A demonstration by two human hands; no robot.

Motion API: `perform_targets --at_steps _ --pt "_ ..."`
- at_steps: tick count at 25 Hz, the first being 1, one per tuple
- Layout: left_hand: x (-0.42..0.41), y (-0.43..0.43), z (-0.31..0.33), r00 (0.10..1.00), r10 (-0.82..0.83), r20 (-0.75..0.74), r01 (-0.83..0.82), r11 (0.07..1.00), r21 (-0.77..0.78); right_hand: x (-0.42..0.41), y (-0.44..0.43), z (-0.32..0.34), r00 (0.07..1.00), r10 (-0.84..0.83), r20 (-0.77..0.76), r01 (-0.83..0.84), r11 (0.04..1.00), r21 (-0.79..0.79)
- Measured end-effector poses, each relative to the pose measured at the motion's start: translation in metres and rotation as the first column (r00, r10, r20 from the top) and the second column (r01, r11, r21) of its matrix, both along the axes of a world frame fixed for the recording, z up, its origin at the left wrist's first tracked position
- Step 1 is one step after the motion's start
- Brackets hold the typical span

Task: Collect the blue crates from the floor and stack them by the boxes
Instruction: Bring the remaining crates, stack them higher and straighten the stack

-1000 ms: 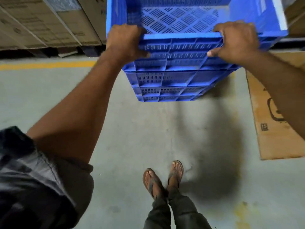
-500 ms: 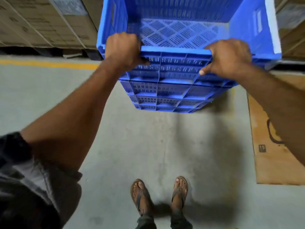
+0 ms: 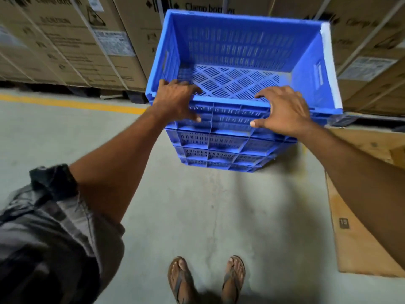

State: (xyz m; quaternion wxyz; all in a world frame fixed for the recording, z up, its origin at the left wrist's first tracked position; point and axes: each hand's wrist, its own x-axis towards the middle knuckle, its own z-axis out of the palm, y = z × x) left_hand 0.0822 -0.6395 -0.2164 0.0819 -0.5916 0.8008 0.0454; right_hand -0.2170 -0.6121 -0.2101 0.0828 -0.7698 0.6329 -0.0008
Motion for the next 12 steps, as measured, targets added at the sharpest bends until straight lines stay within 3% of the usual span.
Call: perform_targets --at_steps 2,4,6,7,9,10,12 --pt "-0.014 0.009 0.003 0.999 -0.04 -0.032 0.038 0.997 -0.072 -0.008 0.02 -0.003 0.993 -0.074 0.093 0.09 0.978 -0.187" --pt "-0.046 0.025 -0.004 0.987 -0.098 -0.128 0.053 0.947 -0.317 -0.015 0.049 -0.023 0.959 -0.185 0.212 0.259 0.876 -0.407" --pt "-0.082 0.054 -0.034 0.936 -0.137 -0.323 -0.044 0.868 -0.495 -0.017 0.079 -0.061 0.913 -0.194 0.359 0.348 0.831 -0.435" --pt "-0.096 0.069 -0.056 0.895 -0.105 -0.434 -0.123 0.876 -0.466 -0.016 0.089 -0.085 0.871 -0.207 0.446 0.384 0.853 -0.354" --pt "-0.114 0.091 -0.111 0.781 0.114 -0.614 -0.334 0.907 -0.257 -0.012 0.09 -0.132 0.757 -0.31 0.575 0.461 0.877 -0.134" --pt "-0.115 0.095 -0.141 0.704 0.236 -0.67 -0.453 0.875 -0.168 -0.01 0.085 -0.153 0.715 -0.35 0.605 0.477 0.877 -0.056" --pt "-0.105 0.093 -0.185 0.536 0.364 -0.762 -0.641 0.763 -0.086 0.0 0.075 -0.19 0.727 -0.342 0.596 0.457 0.888 -0.049"
